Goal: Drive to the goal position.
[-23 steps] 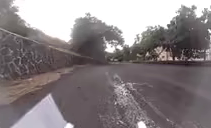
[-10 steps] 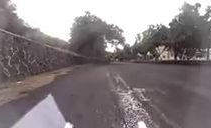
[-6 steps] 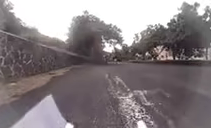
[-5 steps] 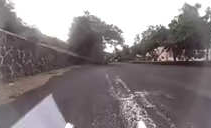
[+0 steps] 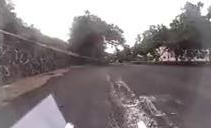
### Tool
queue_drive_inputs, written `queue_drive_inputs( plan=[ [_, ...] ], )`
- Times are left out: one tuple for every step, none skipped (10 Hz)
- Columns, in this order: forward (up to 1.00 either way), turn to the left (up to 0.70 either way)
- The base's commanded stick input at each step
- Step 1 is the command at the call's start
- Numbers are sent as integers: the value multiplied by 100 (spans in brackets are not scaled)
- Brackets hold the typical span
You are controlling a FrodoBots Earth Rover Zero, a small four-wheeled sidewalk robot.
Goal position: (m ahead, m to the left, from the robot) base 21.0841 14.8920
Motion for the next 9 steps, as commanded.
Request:
queue_drive_inputs(
  plan=[
    [45,0],
    [45,0],
    [45,0],
    [45,0],
    [45,-9],
    [45,-17],
    [45,-27],
    [45,-27],
    [45,-27]
  ],
)
